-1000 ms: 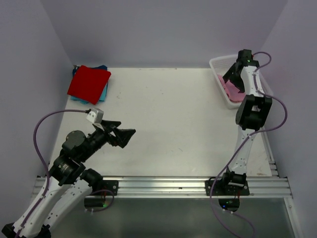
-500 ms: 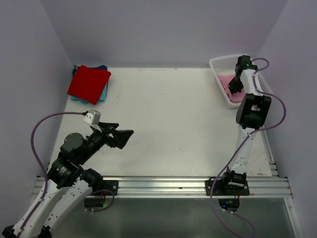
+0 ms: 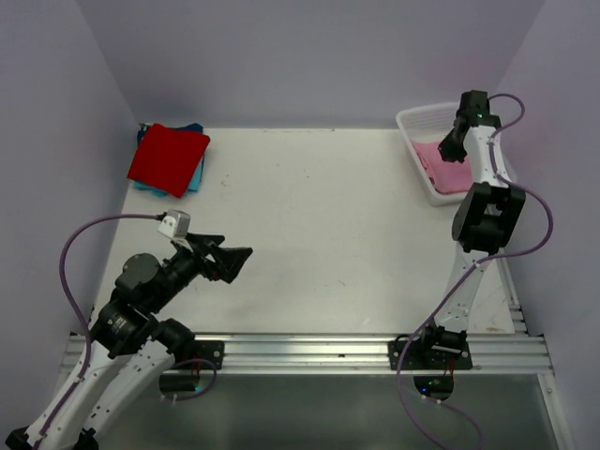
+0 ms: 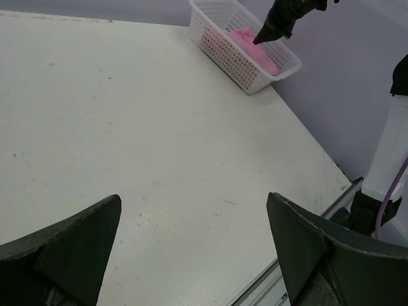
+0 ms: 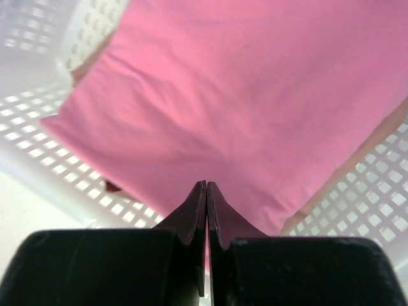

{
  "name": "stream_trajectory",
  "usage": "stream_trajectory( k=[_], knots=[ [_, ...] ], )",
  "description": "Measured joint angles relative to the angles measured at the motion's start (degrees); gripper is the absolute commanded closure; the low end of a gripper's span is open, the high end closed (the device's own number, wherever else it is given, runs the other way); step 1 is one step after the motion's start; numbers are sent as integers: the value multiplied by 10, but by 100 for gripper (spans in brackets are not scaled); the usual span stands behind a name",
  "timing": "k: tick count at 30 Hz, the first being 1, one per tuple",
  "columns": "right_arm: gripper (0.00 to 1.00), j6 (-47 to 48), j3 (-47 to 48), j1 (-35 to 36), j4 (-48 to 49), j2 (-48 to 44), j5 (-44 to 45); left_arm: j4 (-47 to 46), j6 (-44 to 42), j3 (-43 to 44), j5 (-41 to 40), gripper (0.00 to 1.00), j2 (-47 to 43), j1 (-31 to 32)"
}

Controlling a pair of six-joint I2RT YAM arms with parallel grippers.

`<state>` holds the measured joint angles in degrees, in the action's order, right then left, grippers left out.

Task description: Fold and stack the t-shirts

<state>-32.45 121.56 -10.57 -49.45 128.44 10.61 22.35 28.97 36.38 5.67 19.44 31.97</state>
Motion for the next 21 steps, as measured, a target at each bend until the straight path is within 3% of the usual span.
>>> stream_trajectory(
  k=[1, 2, 3, 5, 6, 11, 19, 21],
  knots=[
    [100, 0, -1, 0, 4, -13, -3, 0, 0, -1, 0, 0, -1, 0],
    [81, 0, -2, 0, 7, -22, -4, 0, 0, -2, 0, 0, -2, 0],
    [68, -3, -2, 0, 10, -31, -11, 0, 0, -3, 0, 0, -2, 0],
    [47, -1, 0, 0, 11, -41, -22, 0, 0, -3, 0, 0, -2, 0],
    [44, -2, 5, 0, 10, -42, -30, 0, 0, -4, 0, 0, -2, 0],
    [40, 1, -14, 2, 13, -43, -62, 0, 0, -7, 0, 0, -2, 0],
    [41, -2, -99, 9, 20, -40, -88, -4, 4, -8, 0, 0, 4, 0],
    [46, -2, -107, 10, 28, -41, -91, -5, 4, -11, 0, 0, 4, 0]
  ],
)
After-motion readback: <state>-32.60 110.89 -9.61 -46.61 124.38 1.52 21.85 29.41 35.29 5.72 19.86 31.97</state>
